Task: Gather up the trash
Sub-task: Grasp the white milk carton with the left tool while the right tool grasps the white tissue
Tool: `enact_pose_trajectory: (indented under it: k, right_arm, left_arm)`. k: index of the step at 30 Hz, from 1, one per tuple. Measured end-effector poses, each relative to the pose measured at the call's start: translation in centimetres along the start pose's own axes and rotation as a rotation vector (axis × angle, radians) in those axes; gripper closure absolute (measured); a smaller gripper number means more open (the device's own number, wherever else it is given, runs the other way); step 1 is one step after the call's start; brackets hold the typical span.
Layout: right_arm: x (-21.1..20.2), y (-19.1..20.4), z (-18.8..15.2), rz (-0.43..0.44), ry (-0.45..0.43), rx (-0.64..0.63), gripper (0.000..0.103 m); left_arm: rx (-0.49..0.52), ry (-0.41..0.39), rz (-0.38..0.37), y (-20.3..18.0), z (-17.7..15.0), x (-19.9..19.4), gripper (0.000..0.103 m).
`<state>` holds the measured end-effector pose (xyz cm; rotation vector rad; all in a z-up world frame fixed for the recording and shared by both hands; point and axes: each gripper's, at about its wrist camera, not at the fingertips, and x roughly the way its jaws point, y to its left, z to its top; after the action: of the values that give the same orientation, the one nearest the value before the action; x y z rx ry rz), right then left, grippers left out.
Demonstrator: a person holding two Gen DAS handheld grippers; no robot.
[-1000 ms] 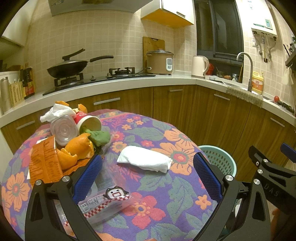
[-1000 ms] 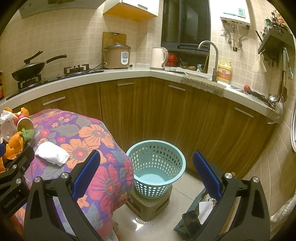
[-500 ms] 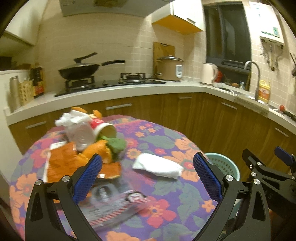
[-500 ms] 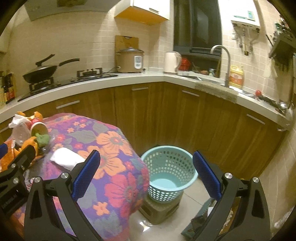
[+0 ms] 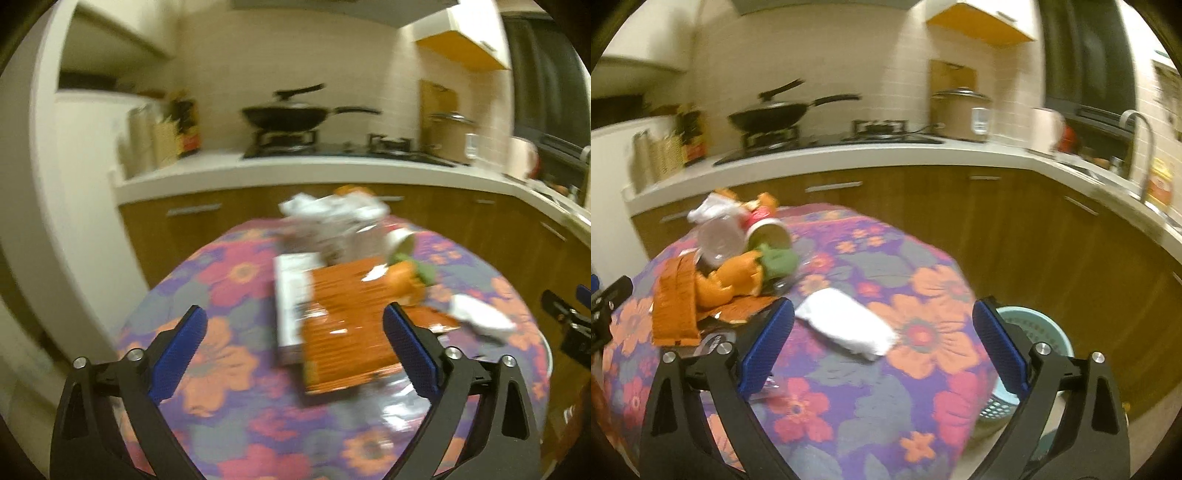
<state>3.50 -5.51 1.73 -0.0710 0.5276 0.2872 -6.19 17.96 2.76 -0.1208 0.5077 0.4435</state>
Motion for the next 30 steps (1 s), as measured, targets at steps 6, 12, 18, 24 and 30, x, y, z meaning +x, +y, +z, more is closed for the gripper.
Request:
enact_pose_trajectory:
  k: [6,12,18,24,30]
  right_arm:
    - [3.8,1.6,0.1,0.066,0.075,-0.108,0.021]
    - [7.3,1.2,-0.1,0.123,0.147,-0.159,0.022]
    - [9.0,0.4,-0.1,0.119,0.183,-0.158,0.022]
    - [9.7,0.1,-0.2,0.123,0.196,-0.149,0.022]
    - [9.7,0.2,-0.1,0.126,0.195,-0.150,0.022]
  left_arm:
    - [-0.092,0.074,-0.025,5.3,0.9,2.6,0.018]
    - [-0.076,0.221,-0.158,6.5,2.0,8.3,0.024]
    - [-0.045,0.307,-0.228,4.1,2.5,11.9,0.025]
    - [0.008,0.343,-0.235,1.2,1.9,12.8,0.025]
    - [0.016,0.344,-0.240,0.6,1.9,12.5,0.025]
